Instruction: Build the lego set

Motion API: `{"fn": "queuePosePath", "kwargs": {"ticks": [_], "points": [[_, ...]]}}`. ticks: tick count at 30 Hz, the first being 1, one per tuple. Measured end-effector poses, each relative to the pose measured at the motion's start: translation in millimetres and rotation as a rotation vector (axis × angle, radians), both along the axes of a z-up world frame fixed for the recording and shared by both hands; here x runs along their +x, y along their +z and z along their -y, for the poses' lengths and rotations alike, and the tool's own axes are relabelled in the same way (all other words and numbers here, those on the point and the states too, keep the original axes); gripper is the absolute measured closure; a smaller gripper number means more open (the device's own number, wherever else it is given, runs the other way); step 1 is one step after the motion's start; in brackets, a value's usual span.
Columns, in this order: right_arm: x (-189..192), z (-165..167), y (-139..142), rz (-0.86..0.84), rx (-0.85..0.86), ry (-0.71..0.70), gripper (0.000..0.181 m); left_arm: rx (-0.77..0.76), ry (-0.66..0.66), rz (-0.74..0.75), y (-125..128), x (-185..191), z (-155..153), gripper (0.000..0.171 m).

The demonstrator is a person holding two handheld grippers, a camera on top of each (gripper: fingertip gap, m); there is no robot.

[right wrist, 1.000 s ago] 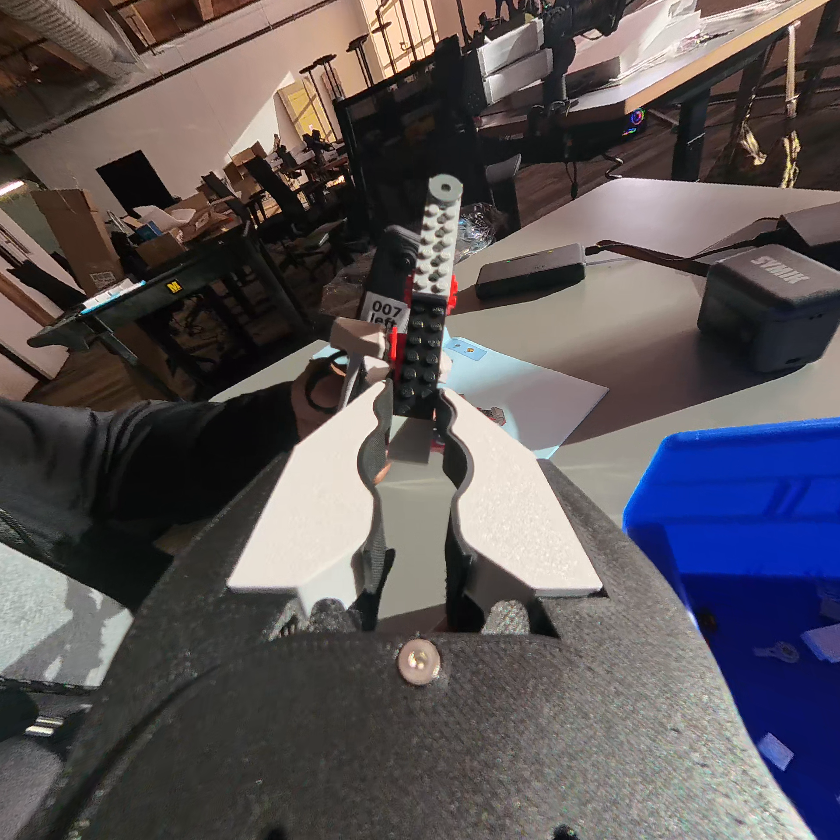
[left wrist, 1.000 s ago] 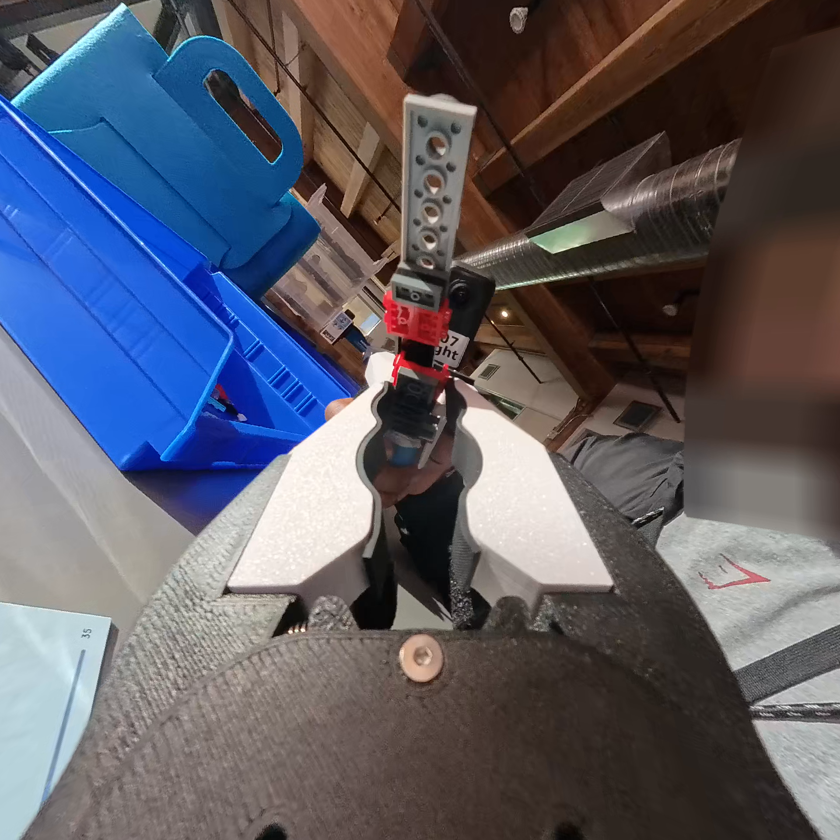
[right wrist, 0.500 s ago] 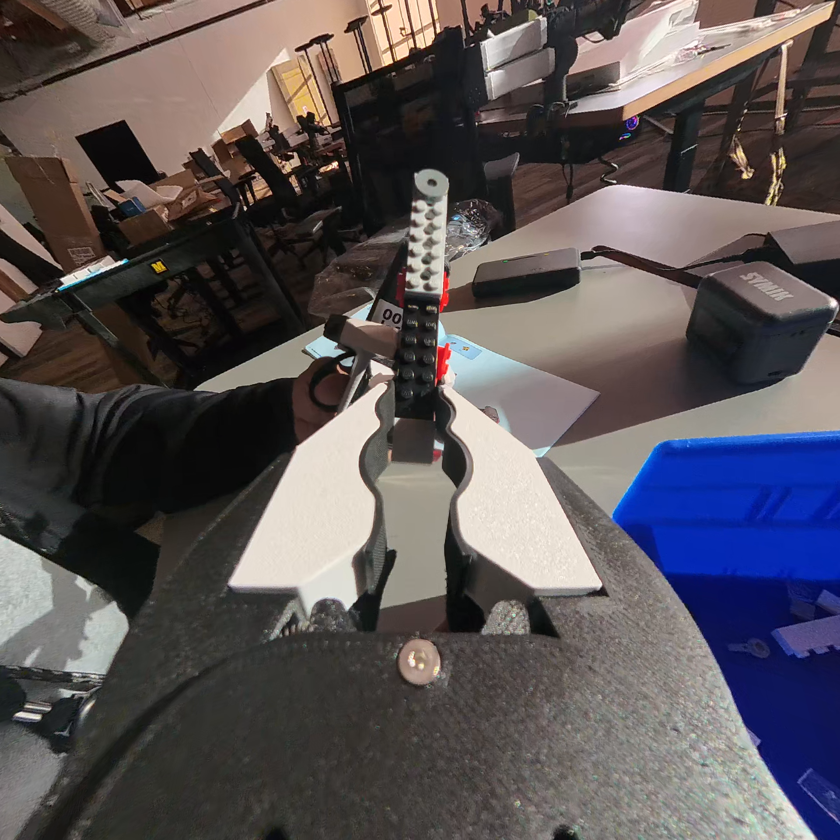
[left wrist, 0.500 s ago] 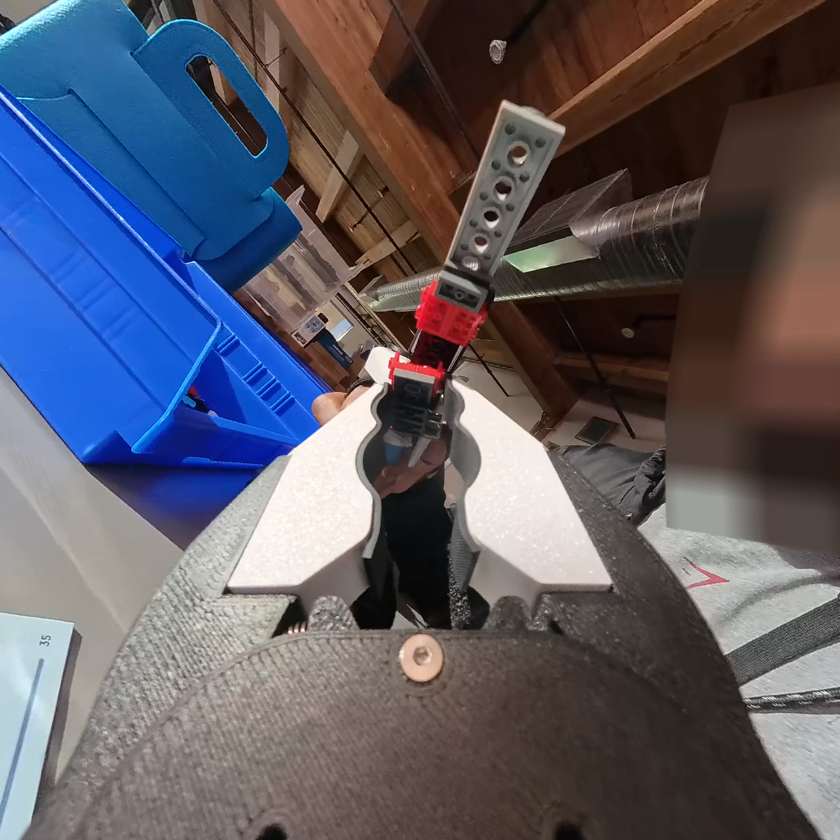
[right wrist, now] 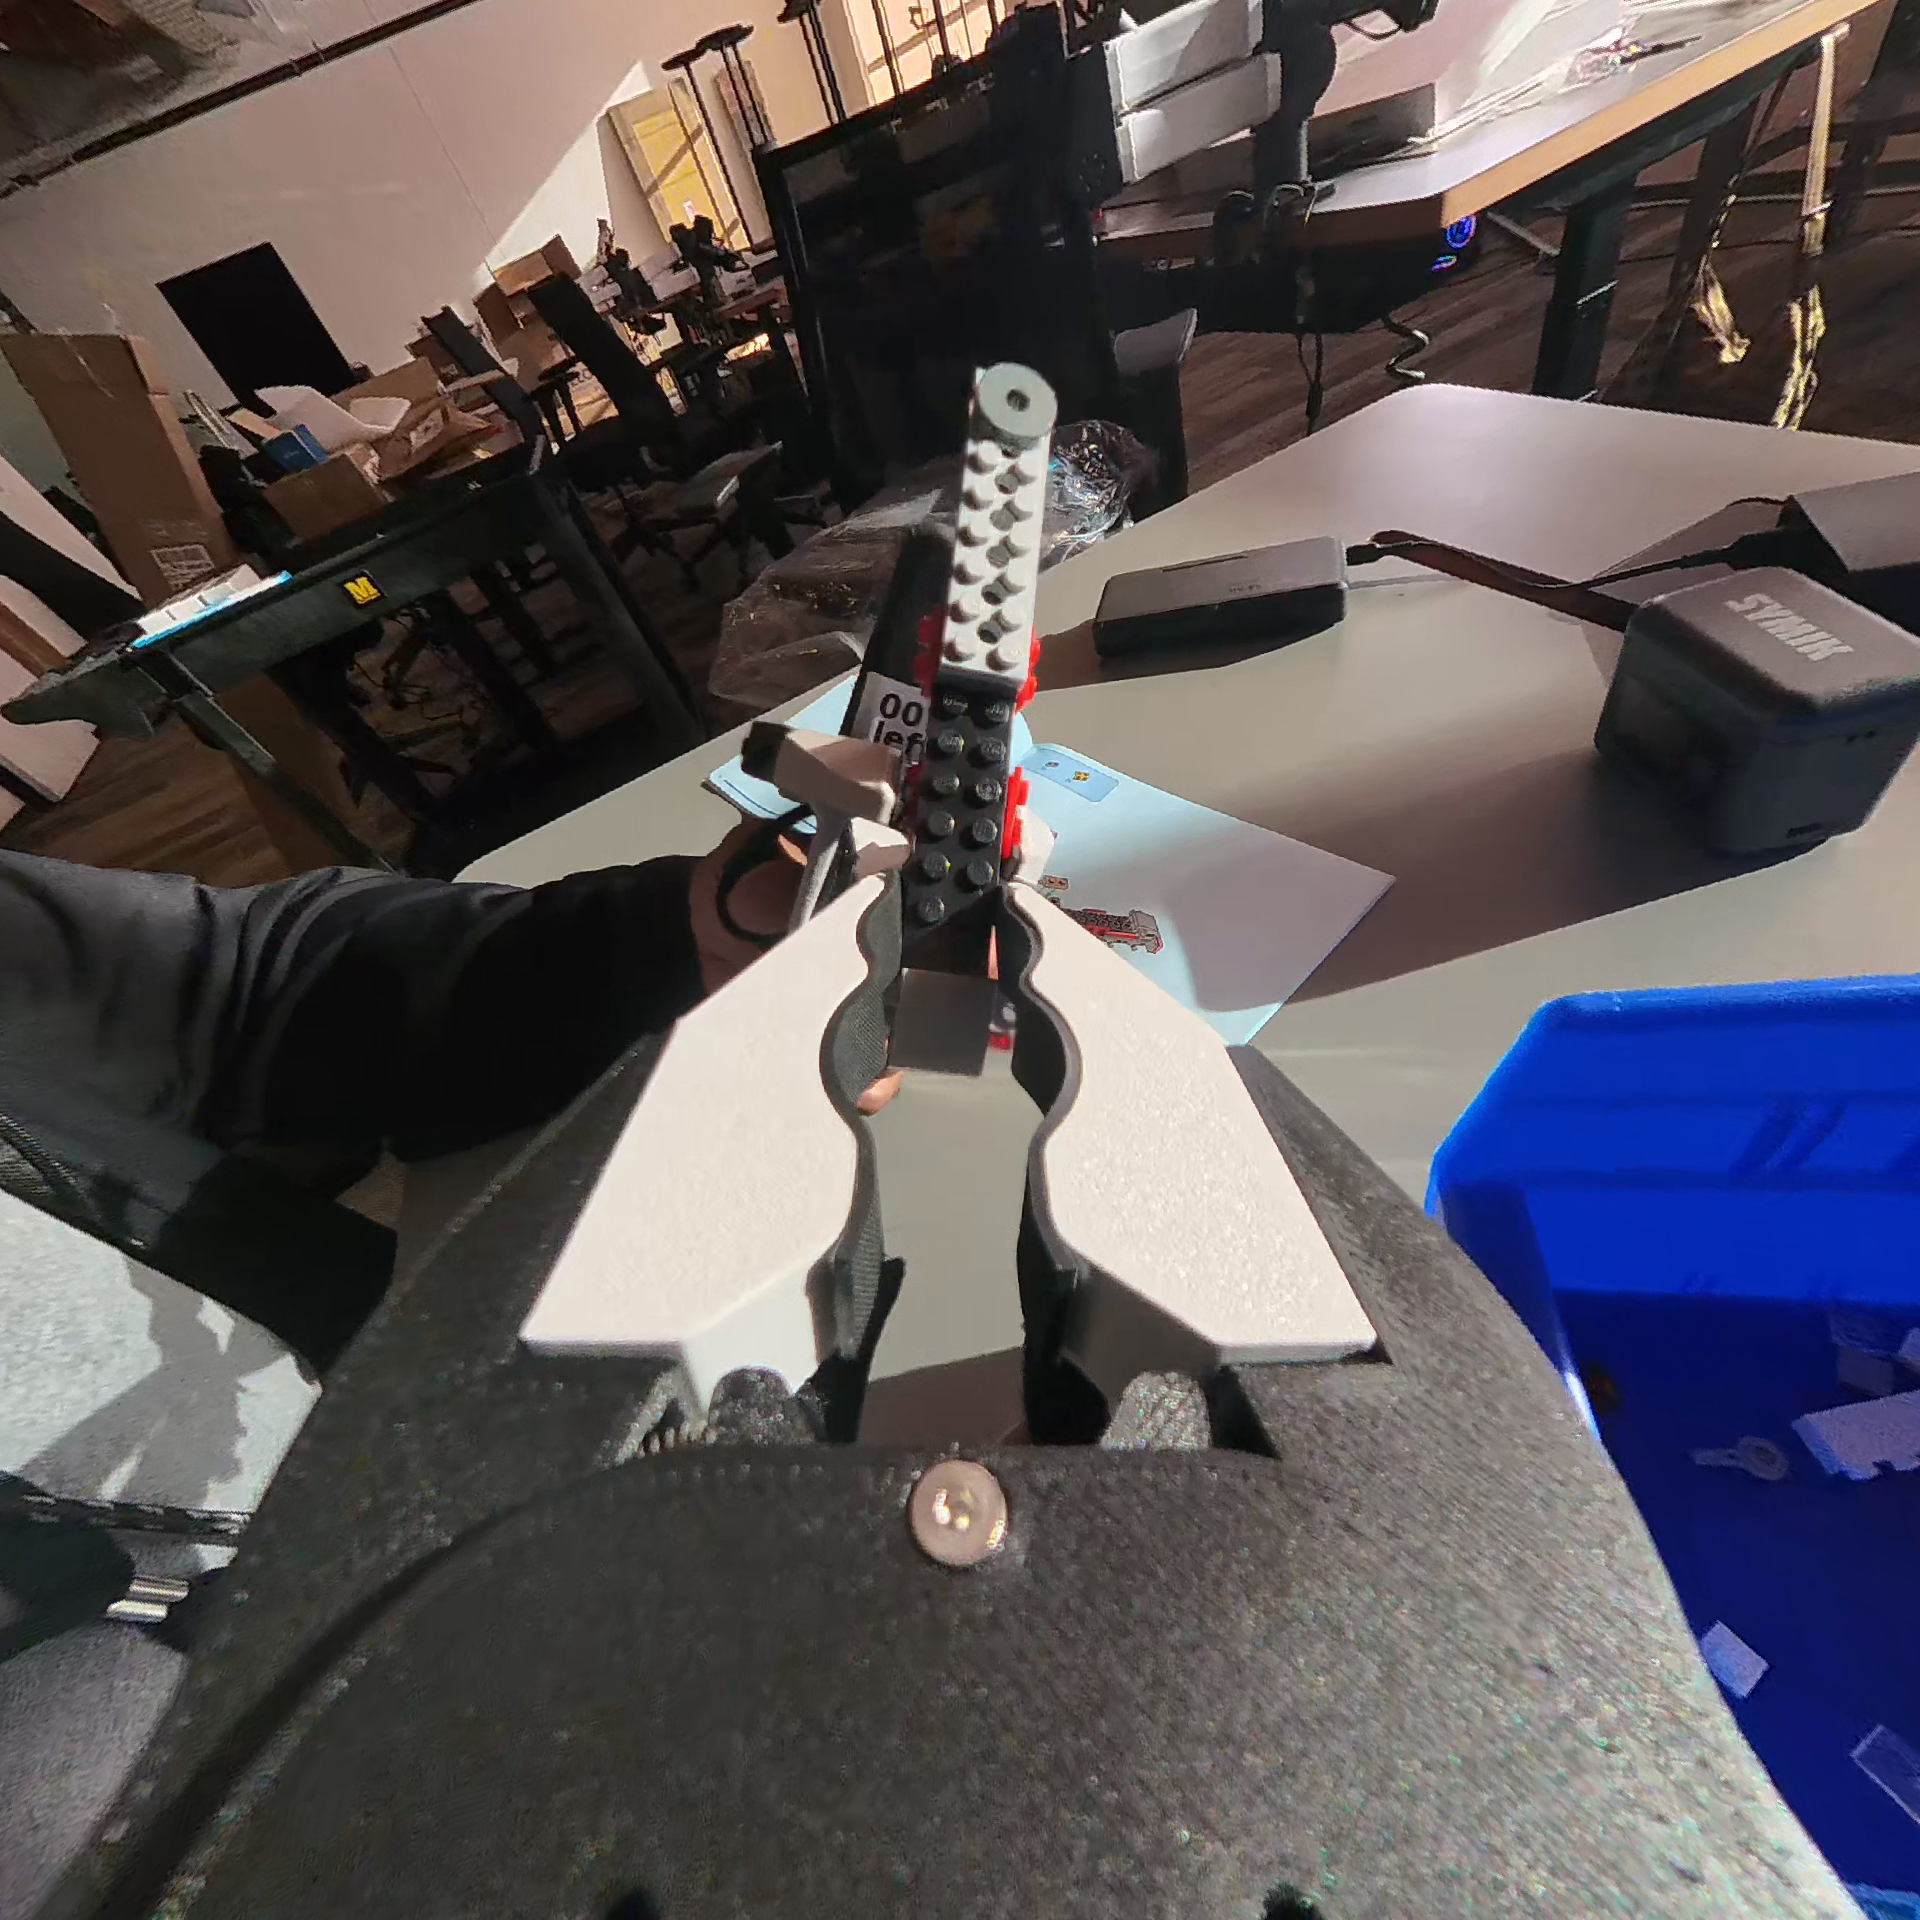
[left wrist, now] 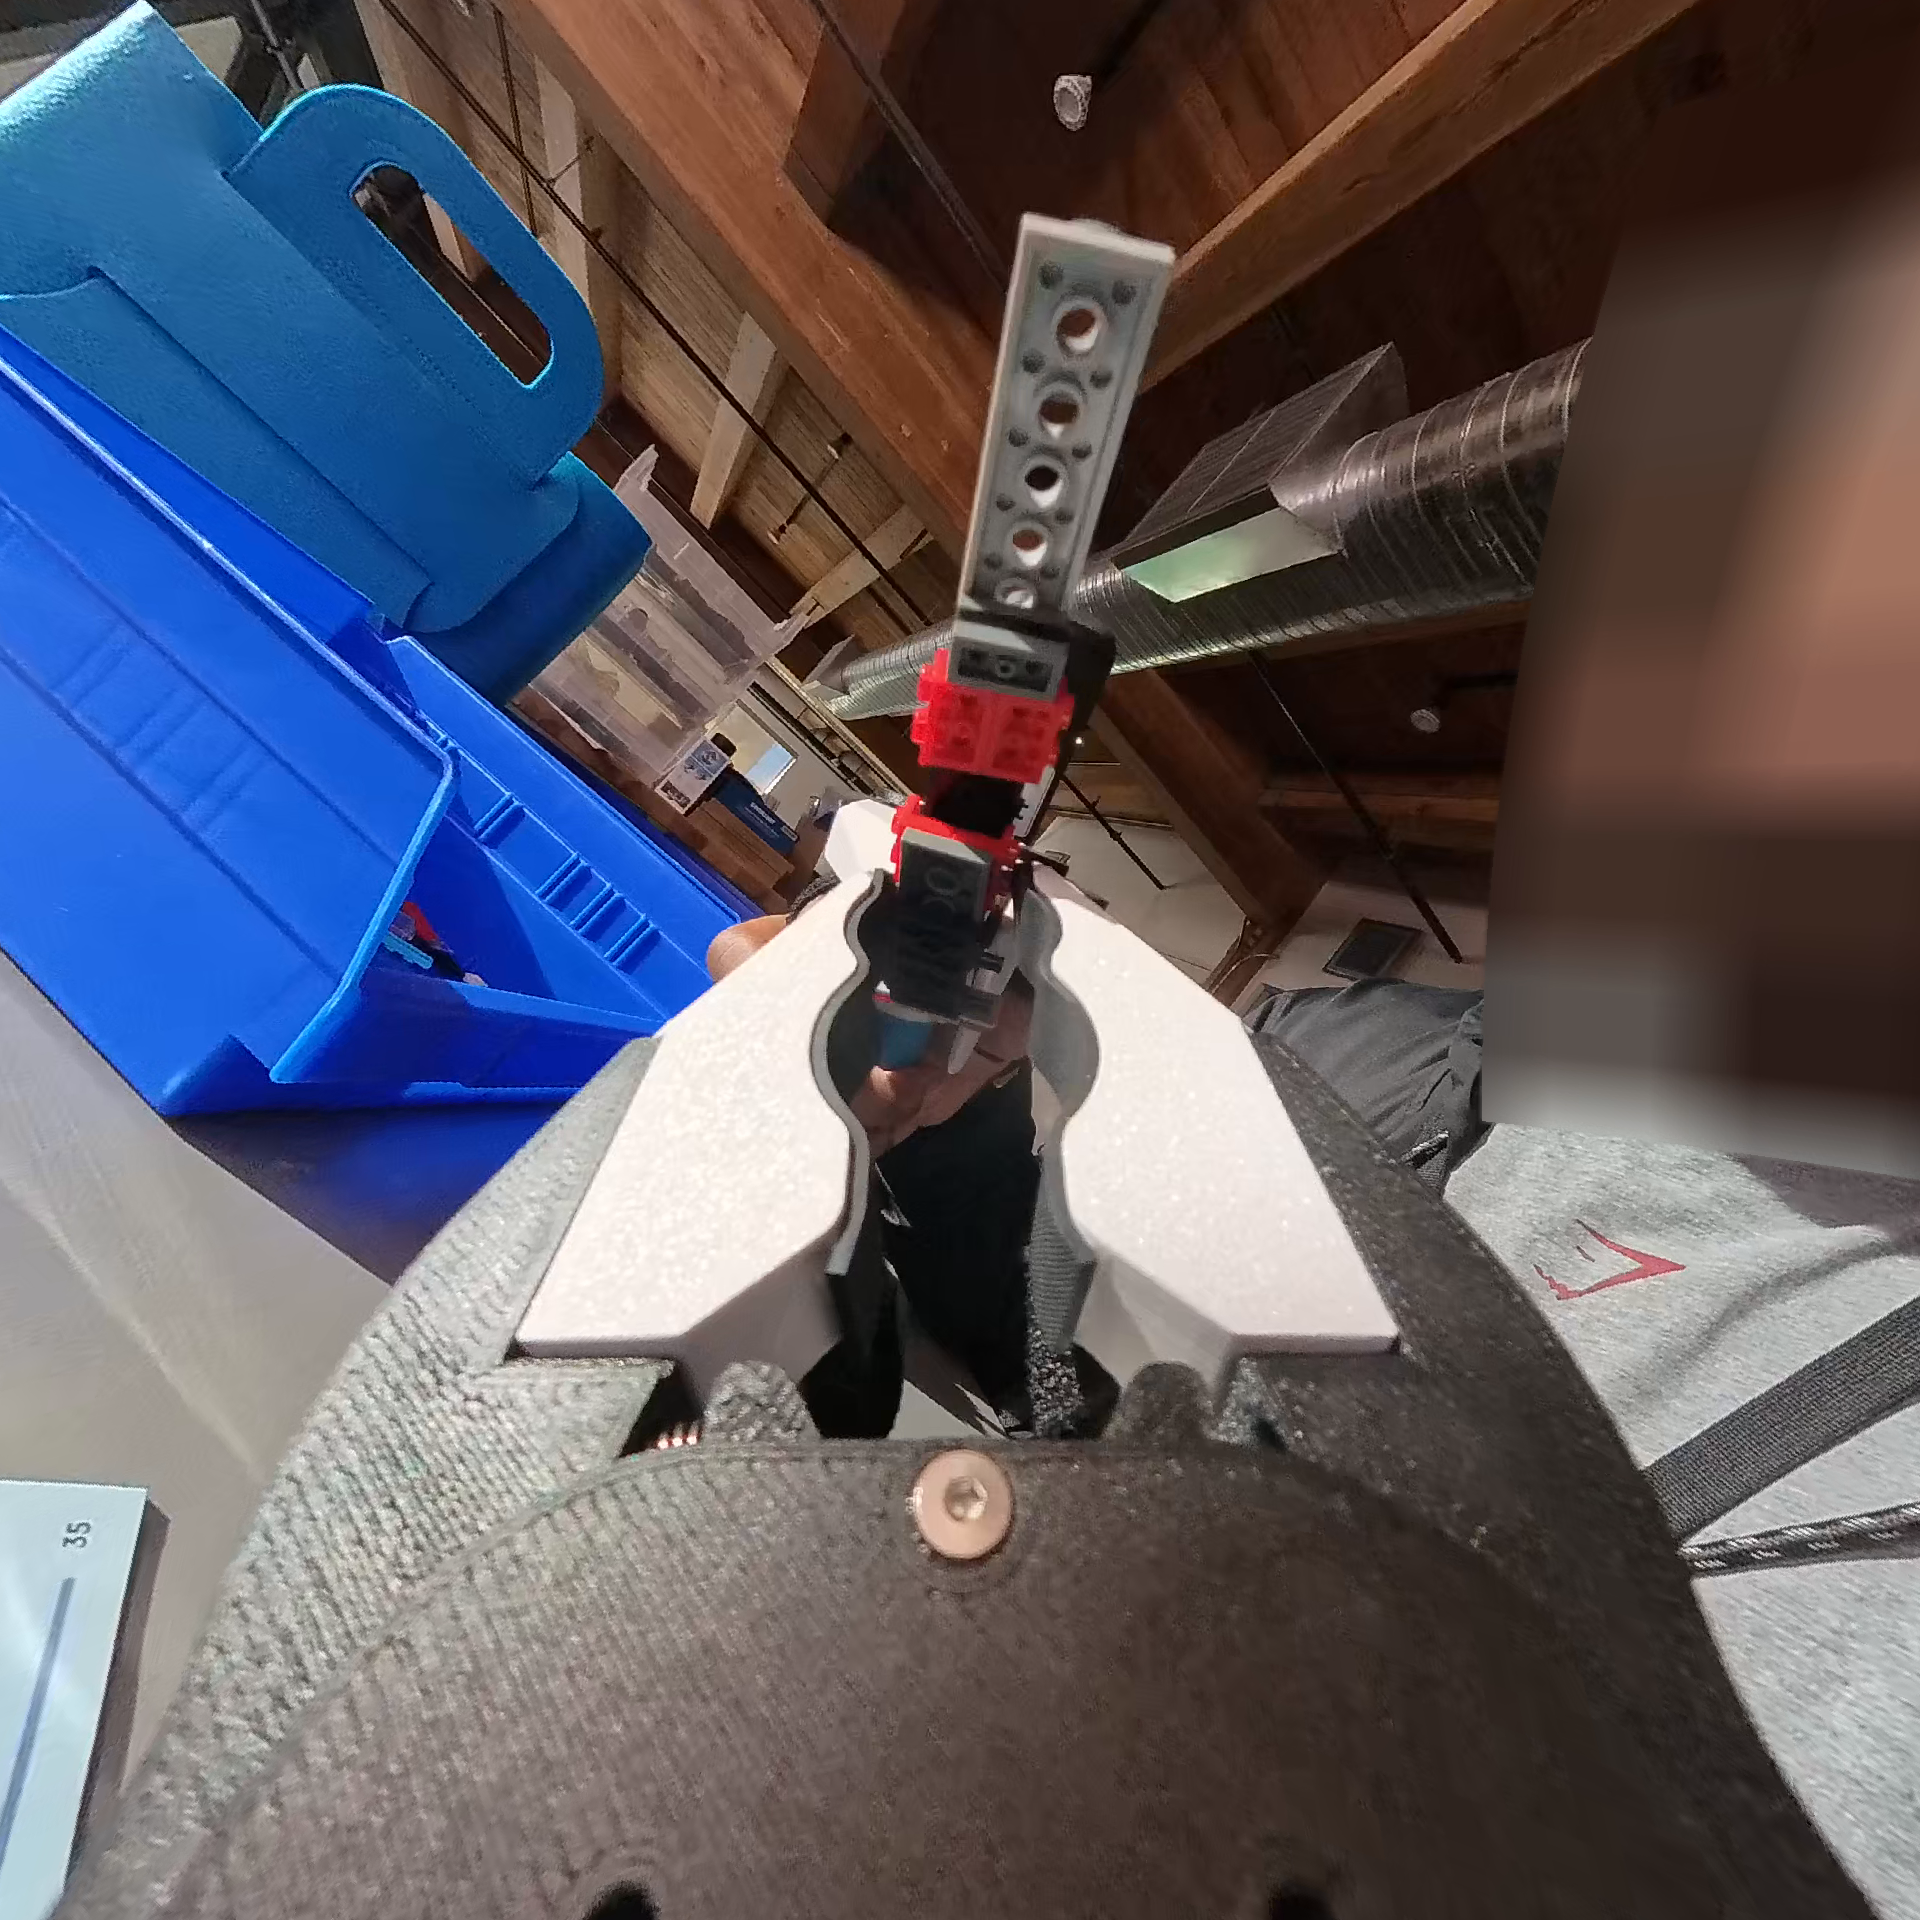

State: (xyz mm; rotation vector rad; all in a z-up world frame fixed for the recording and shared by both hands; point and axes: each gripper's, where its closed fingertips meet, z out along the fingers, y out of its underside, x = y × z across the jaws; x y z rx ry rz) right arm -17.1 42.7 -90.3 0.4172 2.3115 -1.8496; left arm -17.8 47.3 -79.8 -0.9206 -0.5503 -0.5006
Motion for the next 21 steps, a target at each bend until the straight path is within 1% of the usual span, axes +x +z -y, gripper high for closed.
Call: {"fn": "queuePosePath", "kwargs": {"ticks": [6,21], "points": [[0.5,0.8,-2.8,-0.019,0.027,-0.011,0.162,0.001,-0.006,0.012,-1.6,-0.4,-1.5,0.148],[-2.2,-1.0,-5.4,0.035,0.042,-0.034,0.162,0.046,-0.02,0.063,-4.1,-3.3,-3.0,0.149]]}}
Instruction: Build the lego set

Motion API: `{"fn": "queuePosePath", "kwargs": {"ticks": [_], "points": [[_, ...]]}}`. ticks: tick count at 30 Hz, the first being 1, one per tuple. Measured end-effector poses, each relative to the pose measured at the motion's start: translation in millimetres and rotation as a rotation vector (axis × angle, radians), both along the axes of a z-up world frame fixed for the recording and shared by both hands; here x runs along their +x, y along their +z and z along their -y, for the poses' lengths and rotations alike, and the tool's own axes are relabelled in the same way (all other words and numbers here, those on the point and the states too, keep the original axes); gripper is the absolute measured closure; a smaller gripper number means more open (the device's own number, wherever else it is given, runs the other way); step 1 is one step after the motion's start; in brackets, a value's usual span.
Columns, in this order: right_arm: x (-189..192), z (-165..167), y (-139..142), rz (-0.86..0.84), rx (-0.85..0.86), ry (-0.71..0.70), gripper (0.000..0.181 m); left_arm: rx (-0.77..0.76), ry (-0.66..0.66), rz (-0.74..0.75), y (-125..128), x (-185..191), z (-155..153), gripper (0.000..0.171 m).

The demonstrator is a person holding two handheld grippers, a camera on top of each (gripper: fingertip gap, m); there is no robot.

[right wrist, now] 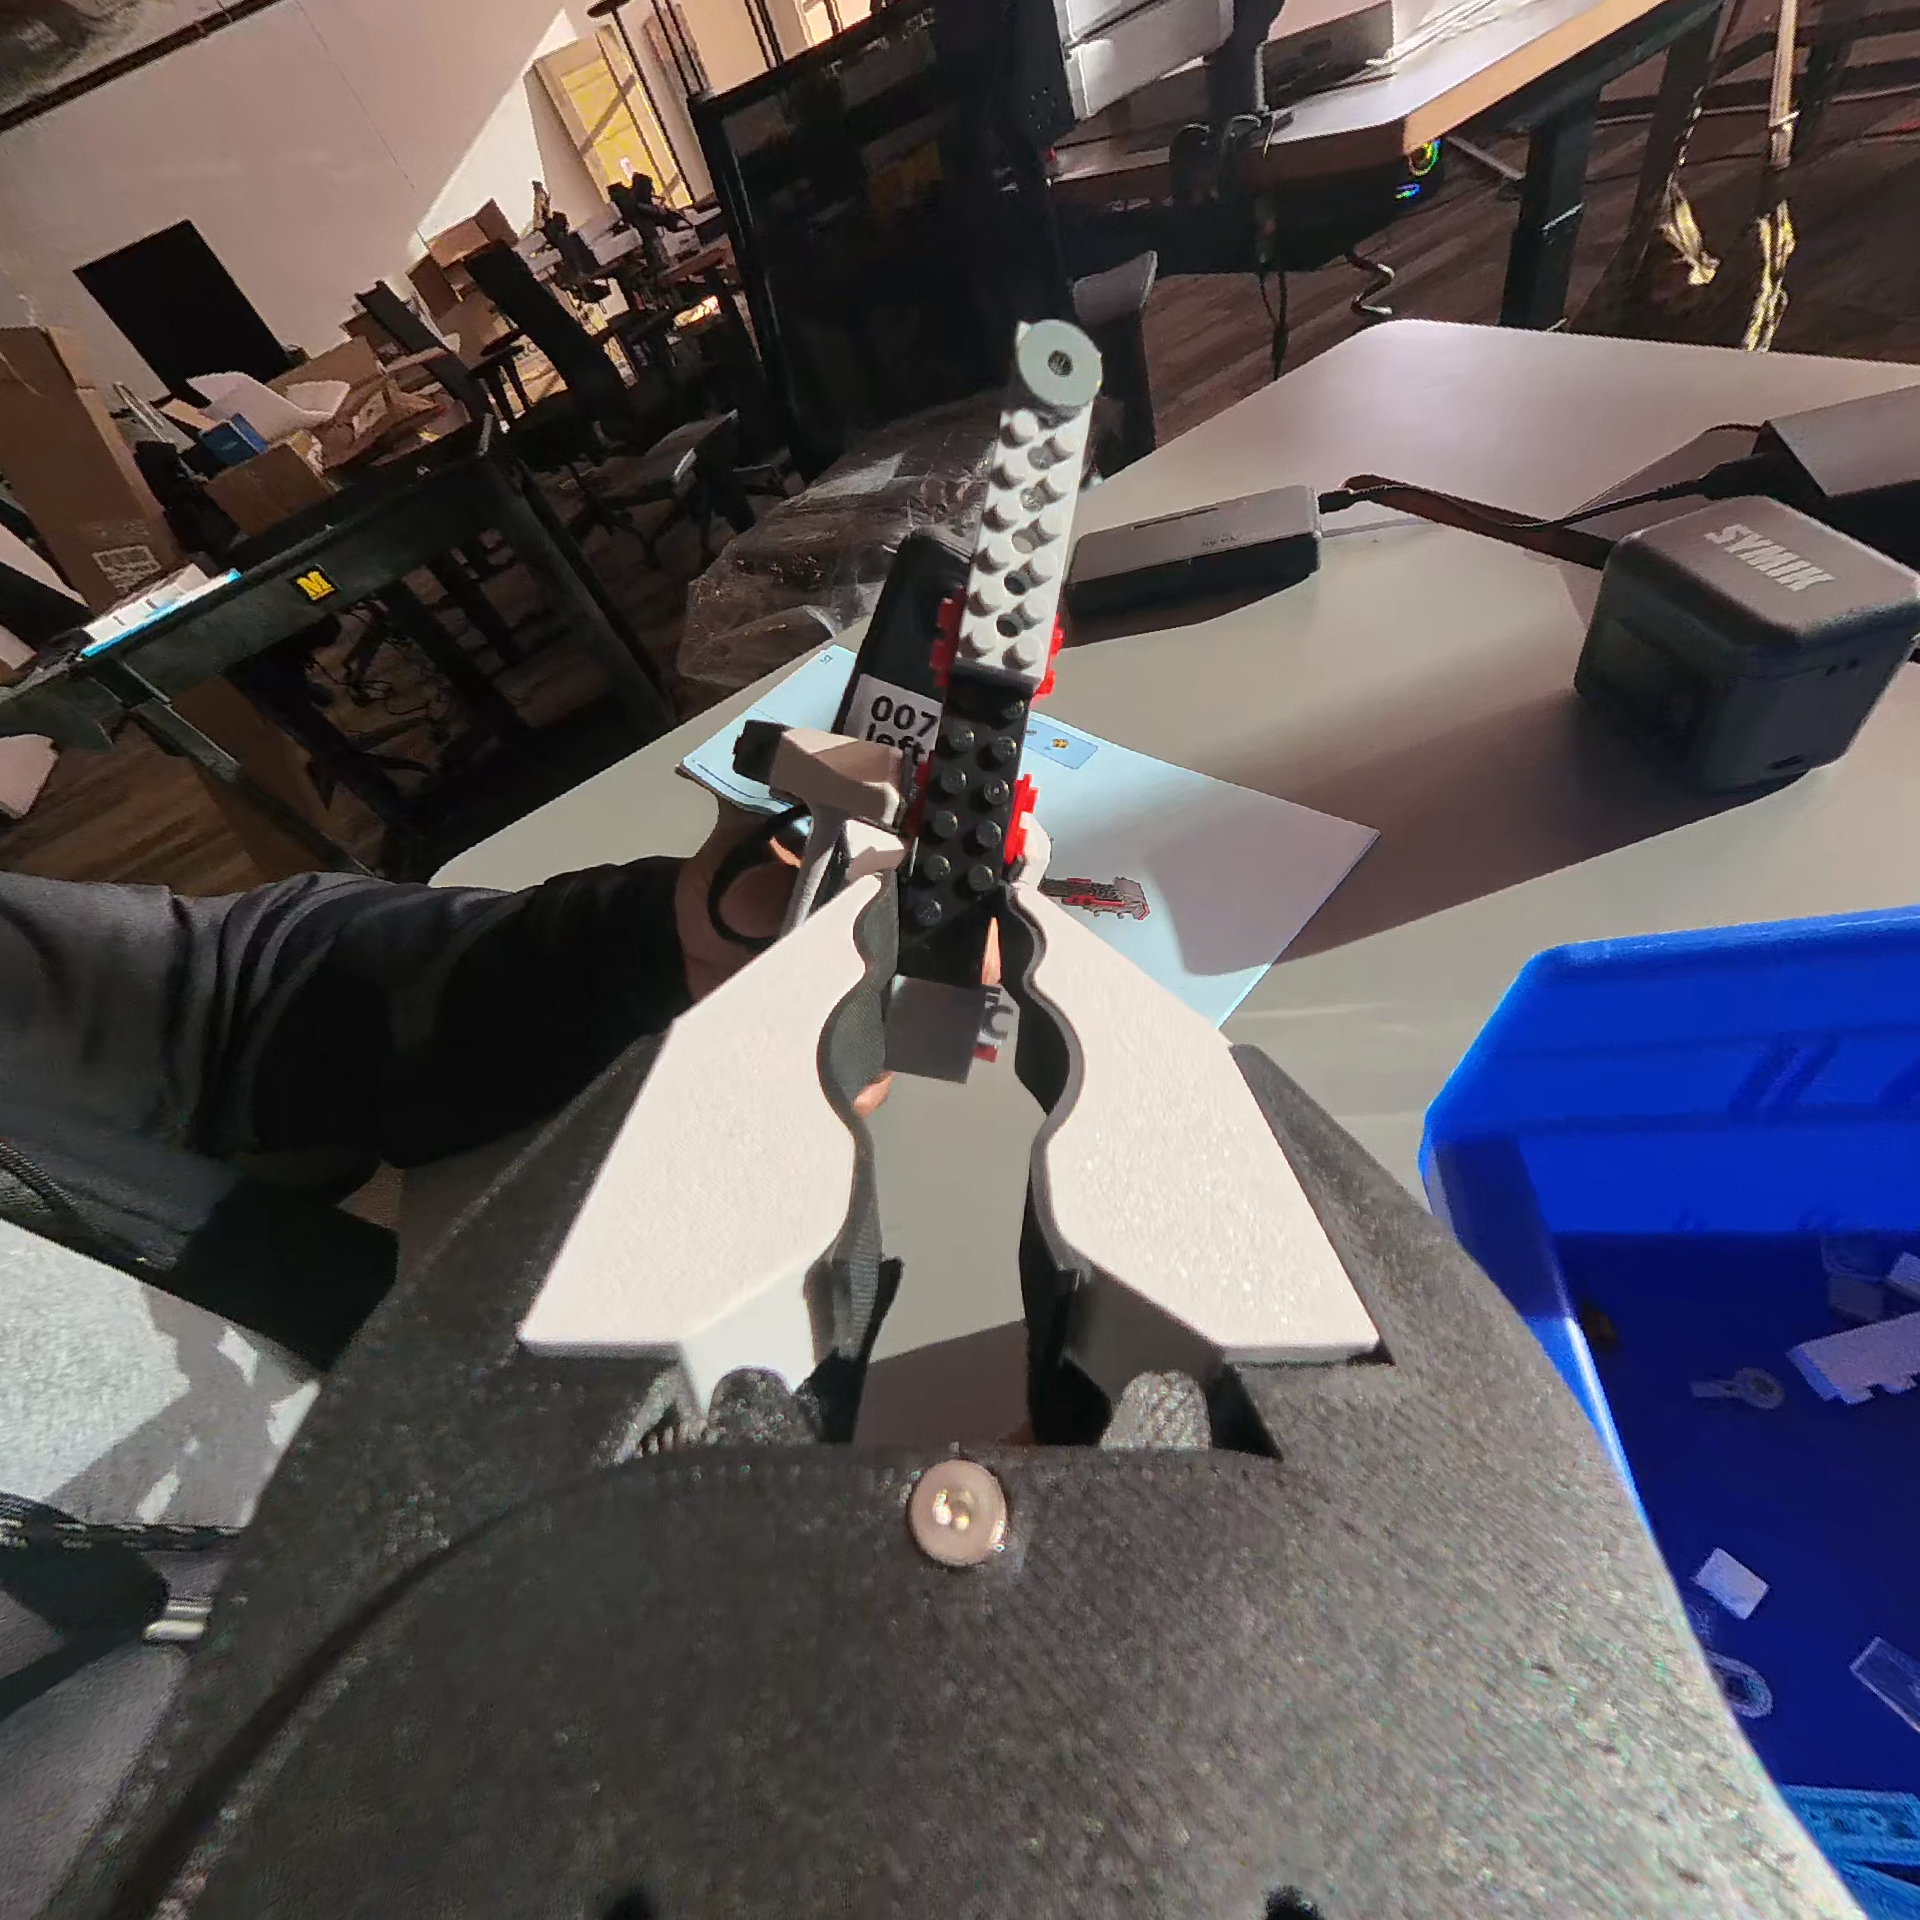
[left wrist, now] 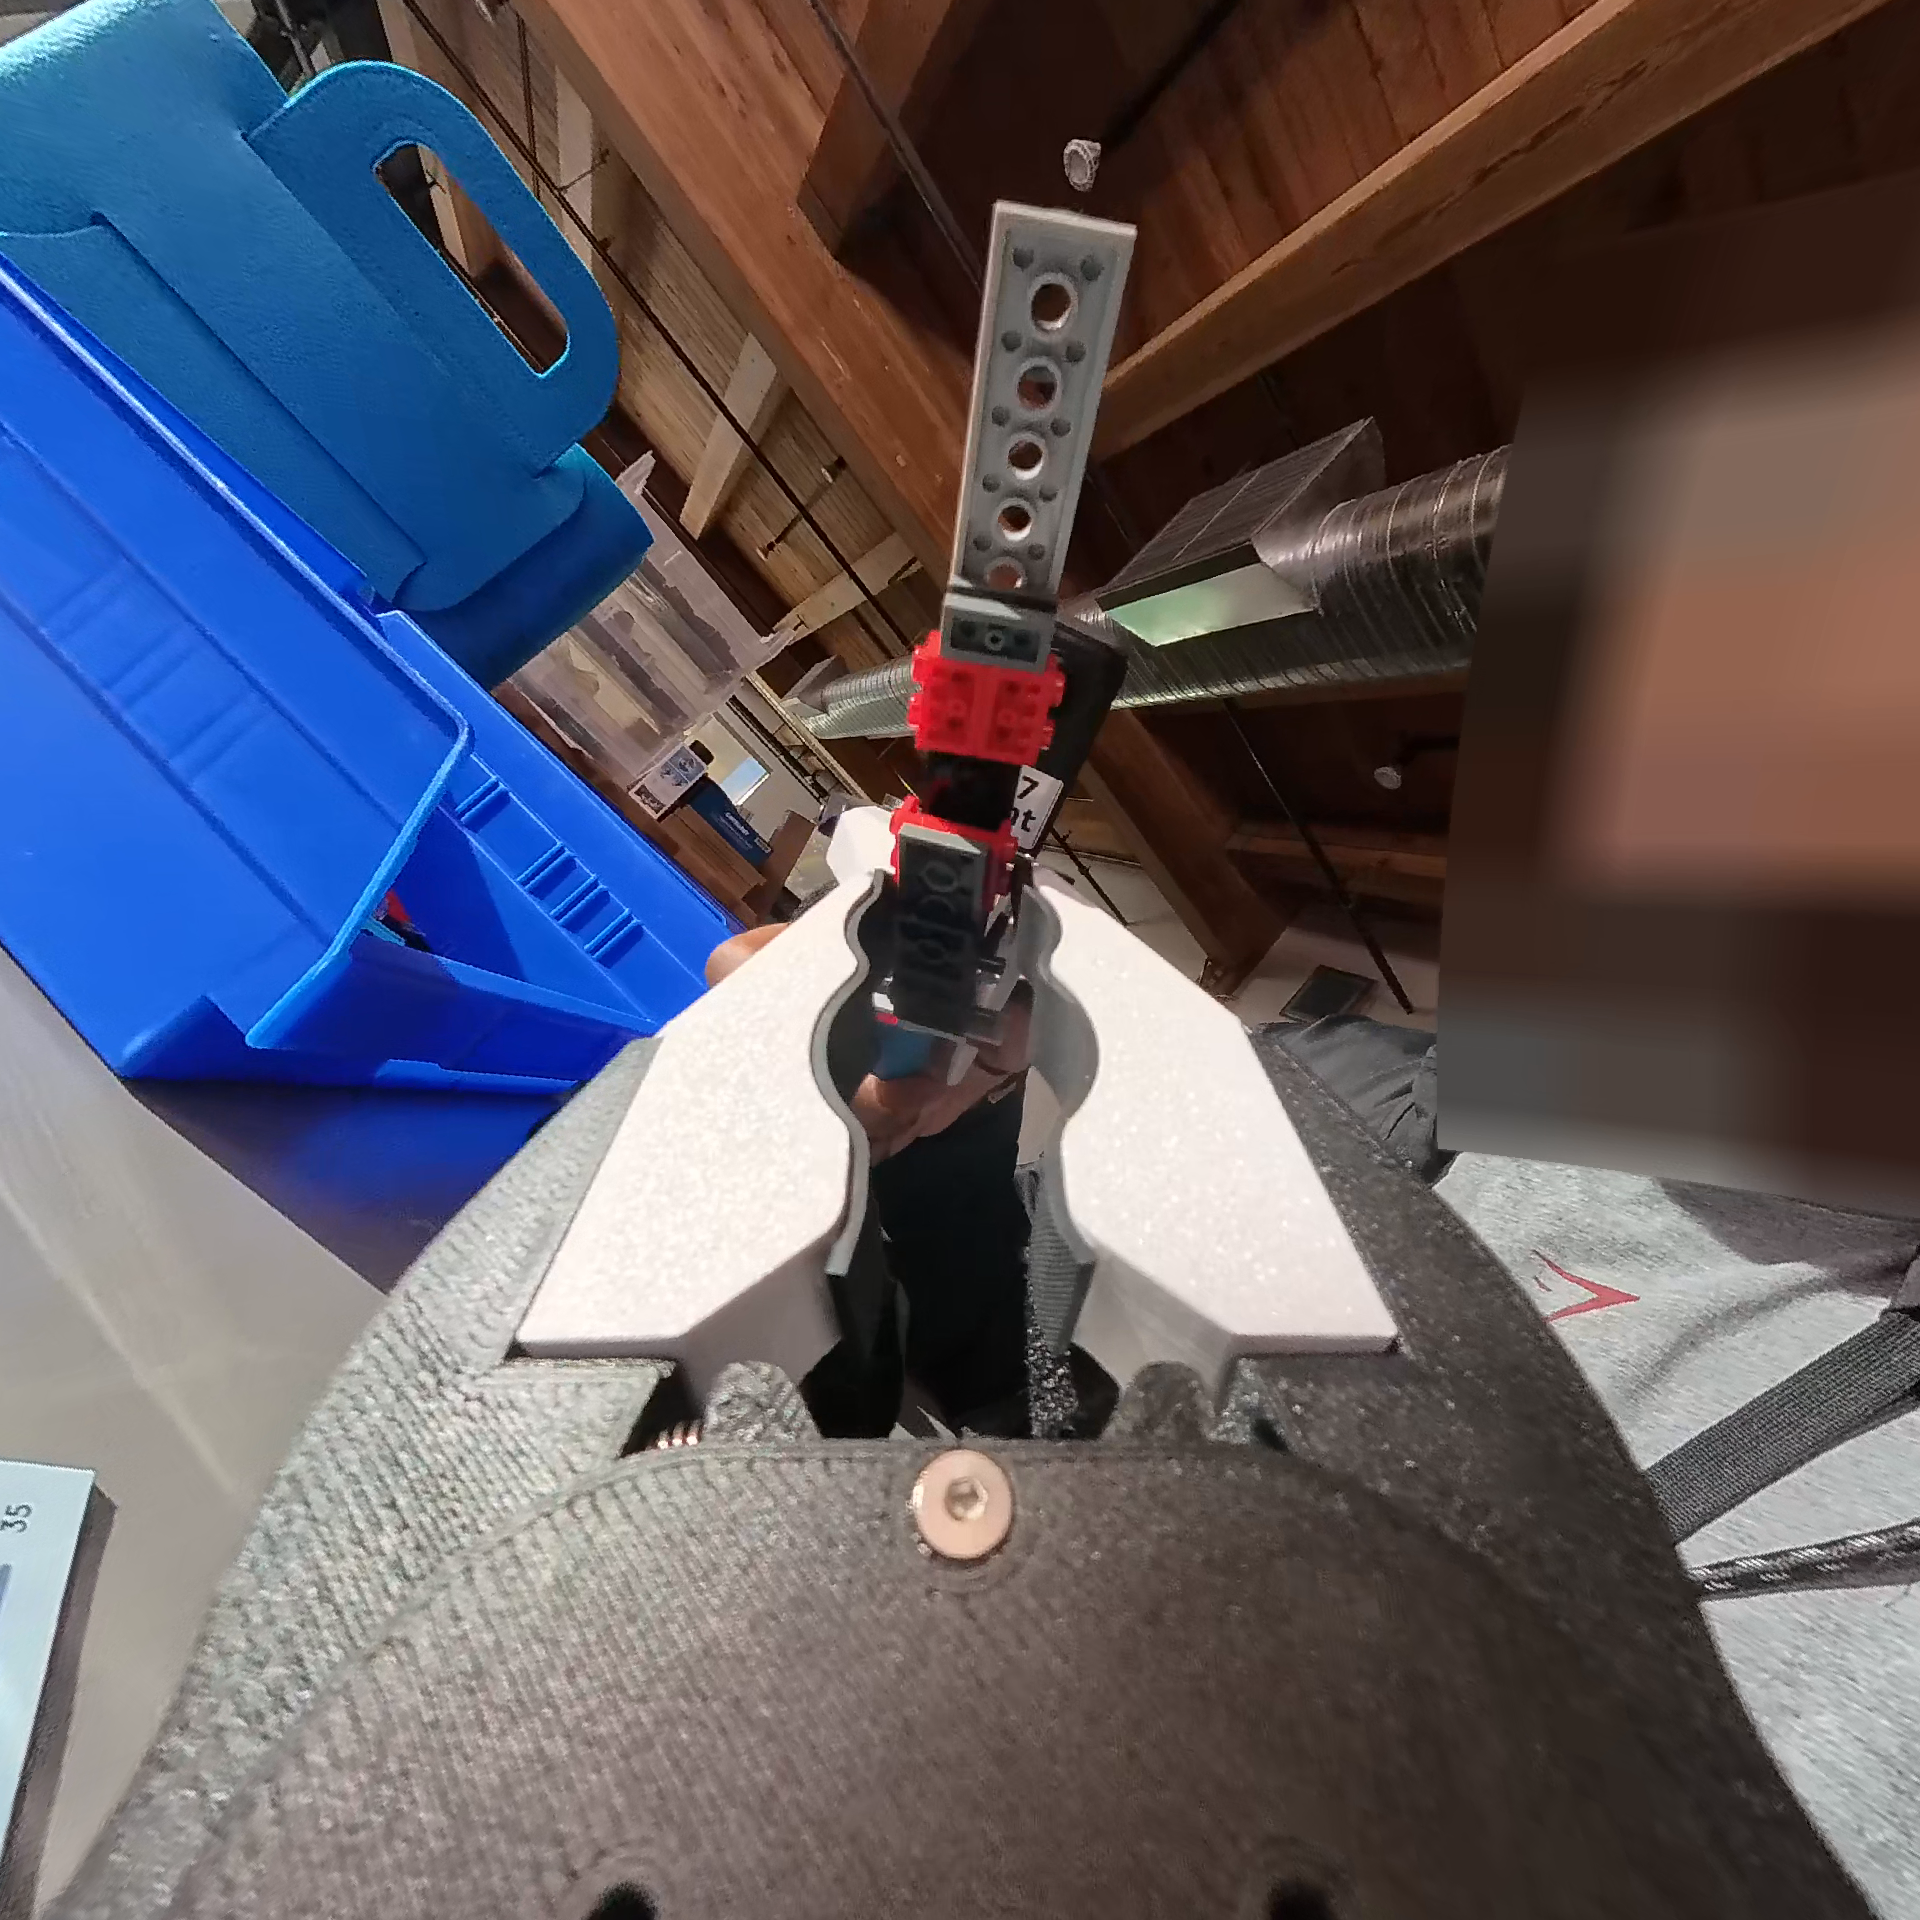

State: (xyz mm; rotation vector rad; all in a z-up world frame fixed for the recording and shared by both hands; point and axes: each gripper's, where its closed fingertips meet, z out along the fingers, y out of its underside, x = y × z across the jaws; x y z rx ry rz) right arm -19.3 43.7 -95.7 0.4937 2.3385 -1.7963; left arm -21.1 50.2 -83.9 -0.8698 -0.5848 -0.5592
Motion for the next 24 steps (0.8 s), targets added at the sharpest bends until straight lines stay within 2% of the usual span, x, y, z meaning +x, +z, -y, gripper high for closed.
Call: {"fn": "queuePosePath", "kwargs": {"ticks": [6,16,19,24], "points": [[1,-2,0,0.008,0.012,0.006,0.163,-0.014,-0.012,0.003,-1,1,-2,0.148],[-8,-6,-11,-0.167,0.14,-0.062,0.164,-0.12,-0.01,0.079,-14,-4,-8,0.14],[-9,-6,-12,-0.196,0.154,-0.068,0.164,-0.119,-0.001,0.106,-16,-8,-8,0.146],[-10,-7,-14,-0.229,0.174,-0.07,0.164,-0.113,-0.001,0.126,-18,-9,-8,0.147]]}}
